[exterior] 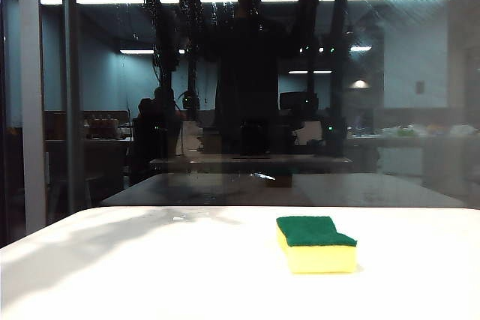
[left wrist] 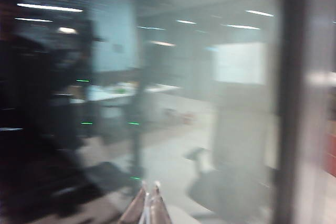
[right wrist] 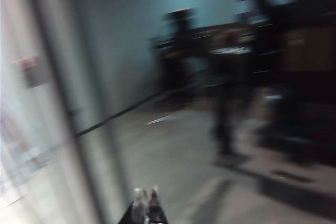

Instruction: Reach upward to find where there is water on the glass, pick up the sponge from the table, dry the water, and finally place the sponge back on the table.

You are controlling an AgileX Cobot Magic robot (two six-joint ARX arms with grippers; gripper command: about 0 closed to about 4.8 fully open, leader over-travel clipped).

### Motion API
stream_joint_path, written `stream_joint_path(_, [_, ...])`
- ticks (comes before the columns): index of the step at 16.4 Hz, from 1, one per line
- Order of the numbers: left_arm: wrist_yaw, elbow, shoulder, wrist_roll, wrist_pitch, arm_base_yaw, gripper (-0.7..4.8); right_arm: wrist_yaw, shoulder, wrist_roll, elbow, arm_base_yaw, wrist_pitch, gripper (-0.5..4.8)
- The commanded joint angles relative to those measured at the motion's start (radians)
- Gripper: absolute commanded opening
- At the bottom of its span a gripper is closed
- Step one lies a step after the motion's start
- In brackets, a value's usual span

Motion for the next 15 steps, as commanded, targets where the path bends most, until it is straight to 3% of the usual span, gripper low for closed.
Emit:
stream_joint_path(1, [-0.154,0.006,-0.005,0.008,0.011,-0.001,-0.05,0.174,-0.005,-0.07,0.004,0.0,0.003,-0.03])
stream_joint_path(4, [-0.314,0.006,-0.005,0.021,0.003,-0.001,-0.05,0.305,-0.005,-0.103,0.004,0.0,-0.021,-0.03])
stream_joint_path(7, [-0.454,0.006,-0.005,0.214,-0.042,-0.001,-0.05,0.471,-0.005,-0.138,0.005,0.0,-0.058,-0.03])
stream_joint_path(10, [-0.595,0.006,-0.005,0.233,-0.122,-0.001,-0.05,0.563,-0.013,-0.181,0.005,0.0,-0.065,-0.03])
stream_joint_path(15, [-0.603,0.006,-0.011,0.233,-0.144,-0.001,-0.05,0.565,-0.028,-0.18,0.005,0.0,-0.066,-0.03])
